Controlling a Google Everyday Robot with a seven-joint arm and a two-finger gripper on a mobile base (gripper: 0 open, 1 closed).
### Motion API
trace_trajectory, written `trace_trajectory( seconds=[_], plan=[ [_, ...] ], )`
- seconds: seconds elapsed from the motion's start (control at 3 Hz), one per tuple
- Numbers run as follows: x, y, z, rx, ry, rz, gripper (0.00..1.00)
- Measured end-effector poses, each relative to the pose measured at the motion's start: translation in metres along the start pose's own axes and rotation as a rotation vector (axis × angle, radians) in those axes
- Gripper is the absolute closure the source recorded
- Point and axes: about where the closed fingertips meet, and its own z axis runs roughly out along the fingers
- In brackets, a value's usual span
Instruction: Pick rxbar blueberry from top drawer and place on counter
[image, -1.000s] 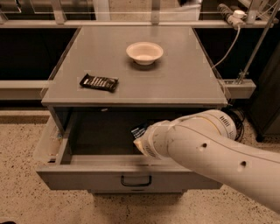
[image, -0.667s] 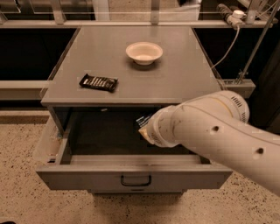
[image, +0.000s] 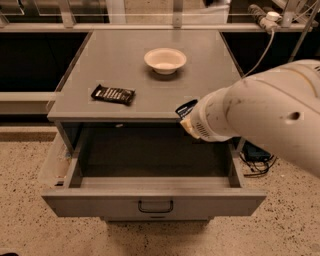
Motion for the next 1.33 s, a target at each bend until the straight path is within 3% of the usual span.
trace_trajectory(
  seconds=[0.33,0.67,1.33],
  plan=[
    [-0.008,-0.027,-0.009,0.023,-0.021,0.016,1.0],
    [-0.02,-0.056,0.003,0.006,-0.078,0.049,1.0],
    [-0.046,-0.09,0.06,-0.073,-0.136,0.095,1.0]
  ],
)
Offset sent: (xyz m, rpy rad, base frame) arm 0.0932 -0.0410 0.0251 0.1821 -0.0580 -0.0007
